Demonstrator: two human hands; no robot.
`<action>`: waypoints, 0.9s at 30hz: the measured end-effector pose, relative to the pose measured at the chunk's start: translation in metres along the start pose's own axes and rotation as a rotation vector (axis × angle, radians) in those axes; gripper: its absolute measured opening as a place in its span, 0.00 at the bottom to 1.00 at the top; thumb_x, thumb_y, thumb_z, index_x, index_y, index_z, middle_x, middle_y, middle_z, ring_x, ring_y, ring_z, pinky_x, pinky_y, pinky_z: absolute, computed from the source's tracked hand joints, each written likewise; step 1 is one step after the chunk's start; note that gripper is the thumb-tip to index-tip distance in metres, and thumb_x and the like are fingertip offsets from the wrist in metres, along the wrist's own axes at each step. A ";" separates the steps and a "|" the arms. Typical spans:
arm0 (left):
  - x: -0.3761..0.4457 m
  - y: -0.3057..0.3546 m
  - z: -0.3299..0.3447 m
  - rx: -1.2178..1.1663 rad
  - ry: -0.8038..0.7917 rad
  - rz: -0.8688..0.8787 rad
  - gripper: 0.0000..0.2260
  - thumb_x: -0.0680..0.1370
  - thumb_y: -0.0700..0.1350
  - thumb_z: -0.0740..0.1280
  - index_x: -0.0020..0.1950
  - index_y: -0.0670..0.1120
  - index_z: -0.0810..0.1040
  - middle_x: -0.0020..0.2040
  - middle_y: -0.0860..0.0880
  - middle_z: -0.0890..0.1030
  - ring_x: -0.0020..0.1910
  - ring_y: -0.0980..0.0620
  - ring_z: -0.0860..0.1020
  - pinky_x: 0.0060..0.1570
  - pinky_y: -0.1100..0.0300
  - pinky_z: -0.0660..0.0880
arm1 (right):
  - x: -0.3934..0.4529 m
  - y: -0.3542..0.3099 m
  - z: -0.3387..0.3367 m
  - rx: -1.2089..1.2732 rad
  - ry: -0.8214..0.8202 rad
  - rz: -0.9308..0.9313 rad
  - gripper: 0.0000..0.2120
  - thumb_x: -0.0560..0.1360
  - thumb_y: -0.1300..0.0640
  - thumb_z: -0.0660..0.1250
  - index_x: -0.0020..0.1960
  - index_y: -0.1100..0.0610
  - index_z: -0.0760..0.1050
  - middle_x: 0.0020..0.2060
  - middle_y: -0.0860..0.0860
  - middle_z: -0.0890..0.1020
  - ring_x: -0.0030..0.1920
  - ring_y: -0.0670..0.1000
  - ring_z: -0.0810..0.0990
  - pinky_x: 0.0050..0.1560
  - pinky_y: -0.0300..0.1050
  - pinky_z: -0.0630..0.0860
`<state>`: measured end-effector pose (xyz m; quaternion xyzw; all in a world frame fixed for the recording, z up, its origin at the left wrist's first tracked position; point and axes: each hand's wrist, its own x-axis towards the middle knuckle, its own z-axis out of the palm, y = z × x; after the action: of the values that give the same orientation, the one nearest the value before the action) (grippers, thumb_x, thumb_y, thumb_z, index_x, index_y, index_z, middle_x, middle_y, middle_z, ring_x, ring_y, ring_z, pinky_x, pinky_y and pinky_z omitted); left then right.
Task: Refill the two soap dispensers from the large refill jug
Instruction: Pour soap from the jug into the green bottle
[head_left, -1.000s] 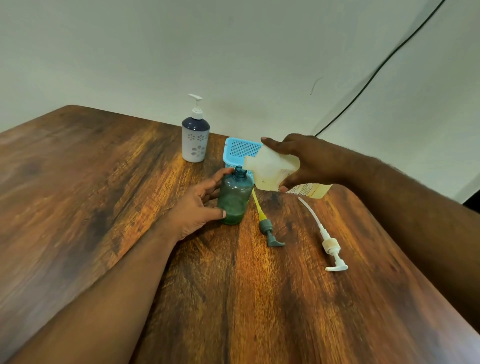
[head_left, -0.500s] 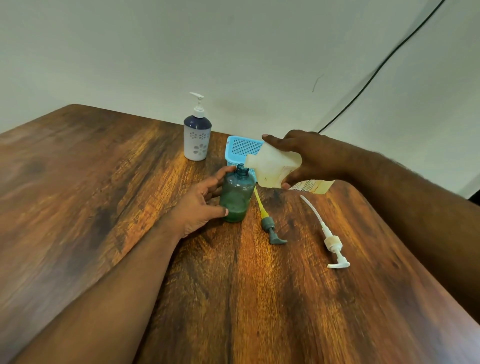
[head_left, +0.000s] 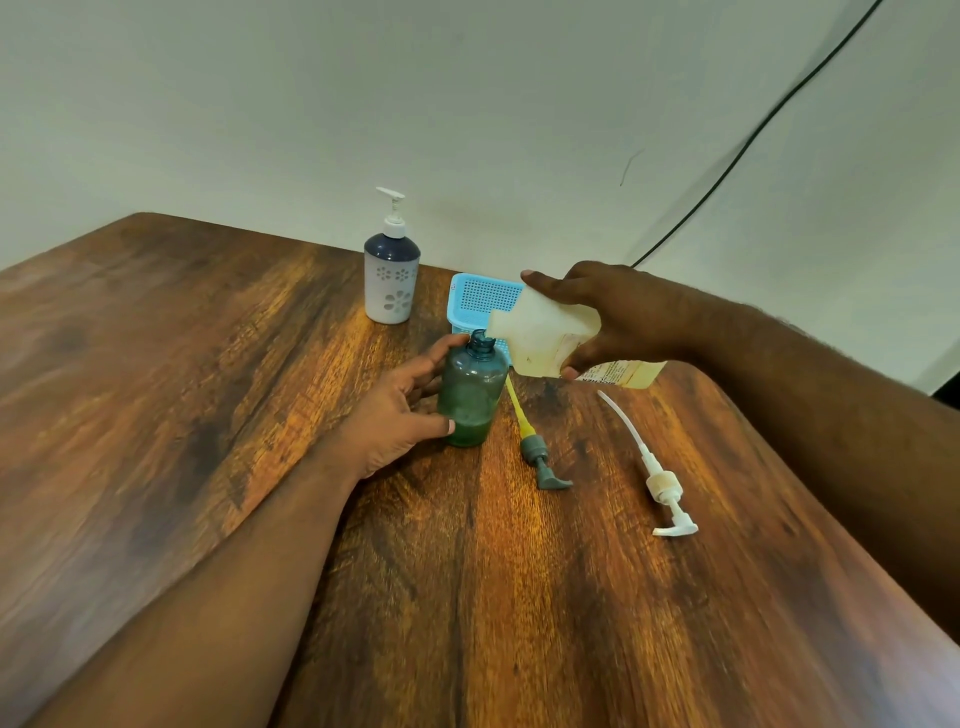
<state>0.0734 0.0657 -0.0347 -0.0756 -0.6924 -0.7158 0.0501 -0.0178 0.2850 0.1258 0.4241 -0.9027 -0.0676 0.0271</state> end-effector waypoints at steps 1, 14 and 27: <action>0.000 0.000 0.000 -0.002 -0.001 -0.001 0.42 0.70 0.22 0.68 0.73 0.60 0.68 0.70 0.56 0.74 0.67 0.59 0.75 0.59 0.64 0.76 | 0.000 0.000 0.000 0.002 -0.001 -0.001 0.48 0.70 0.46 0.74 0.78 0.47 0.46 0.64 0.53 0.70 0.61 0.53 0.70 0.55 0.41 0.71; 0.000 0.001 0.000 0.004 -0.015 0.009 0.42 0.71 0.22 0.67 0.71 0.62 0.68 0.71 0.56 0.74 0.68 0.58 0.74 0.60 0.64 0.75 | -0.002 0.000 0.000 0.002 -0.005 0.003 0.48 0.70 0.45 0.74 0.78 0.47 0.46 0.65 0.53 0.70 0.61 0.53 0.70 0.57 0.44 0.71; -0.003 0.007 0.003 -0.007 0.005 0.000 0.42 0.70 0.20 0.67 0.68 0.62 0.68 0.65 0.61 0.75 0.62 0.64 0.77 0.56 0.67 0.76 | -0.006 0.006 0.018 0.171 0.017 0.067 0.48 0.69 0.42 0.73 0.78 0.43 0.46 0.63 0.51 0.70 0.60 0.51 0.69 0.57 0.43 0.72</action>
<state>0.0782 0.0688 -0.0281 -0.0739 -0.6898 -0.7184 0.0517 -0.0206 0.2947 0.1089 0.3951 -0.9185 0.0144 0.0006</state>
